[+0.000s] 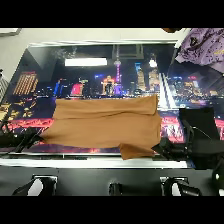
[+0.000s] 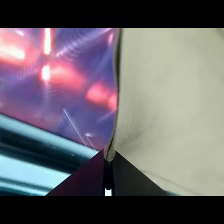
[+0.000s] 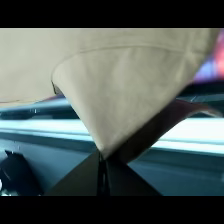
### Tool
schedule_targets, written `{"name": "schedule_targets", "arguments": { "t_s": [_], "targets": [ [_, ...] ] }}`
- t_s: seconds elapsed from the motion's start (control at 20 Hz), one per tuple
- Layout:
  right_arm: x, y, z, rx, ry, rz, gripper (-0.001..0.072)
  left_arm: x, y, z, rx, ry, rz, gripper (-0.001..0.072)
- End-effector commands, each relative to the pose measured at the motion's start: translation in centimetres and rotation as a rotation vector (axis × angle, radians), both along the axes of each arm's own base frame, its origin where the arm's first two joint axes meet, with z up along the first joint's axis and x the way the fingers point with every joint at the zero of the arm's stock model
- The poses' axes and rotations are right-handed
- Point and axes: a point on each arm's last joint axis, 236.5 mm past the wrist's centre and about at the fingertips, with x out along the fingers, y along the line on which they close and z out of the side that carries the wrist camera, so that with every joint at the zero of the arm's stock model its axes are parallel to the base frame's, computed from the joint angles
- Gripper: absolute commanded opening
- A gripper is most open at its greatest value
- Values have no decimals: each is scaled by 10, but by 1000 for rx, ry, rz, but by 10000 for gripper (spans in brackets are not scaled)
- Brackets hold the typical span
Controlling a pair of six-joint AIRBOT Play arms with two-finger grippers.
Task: Fold the clothes and pants, and hang the long-sleeved shirts on hangers.
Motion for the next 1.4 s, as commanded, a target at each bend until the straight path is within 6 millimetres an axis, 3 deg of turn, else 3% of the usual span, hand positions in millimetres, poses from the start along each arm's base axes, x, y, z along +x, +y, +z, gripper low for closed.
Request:
{"name": "schedule_targets", "arguments": {
  "t_s": [0.0,0.1,0.25,0.7,0.95,1.15,1.35],
  "targets": [
    [-23,4,16,-23,-27,-1,26,-2,-2,15,72,-60,-32,12],
    [-6,-1,16,-31,-58,-15,26,10,-4,14,93,-98,-65,12],
    [37,-11,14,-29,-93,-19,26,39,2,16,132,-166,-57,12],
    [193,-50,-7,-18,-149,-4,27,135,7,-10,154,-193,-132,12],
    [257,-40,-24,-70,-196,45,28,188,1,-28,157,-191,-196,12],
    [290,-35,-47,-138,-179,80,28,215,0,-43,150,-176,-217,12],
    [297,-33,-74,-137,-108,43,29,221,-10,-66,135,-137,-245,14]
  ]
}}
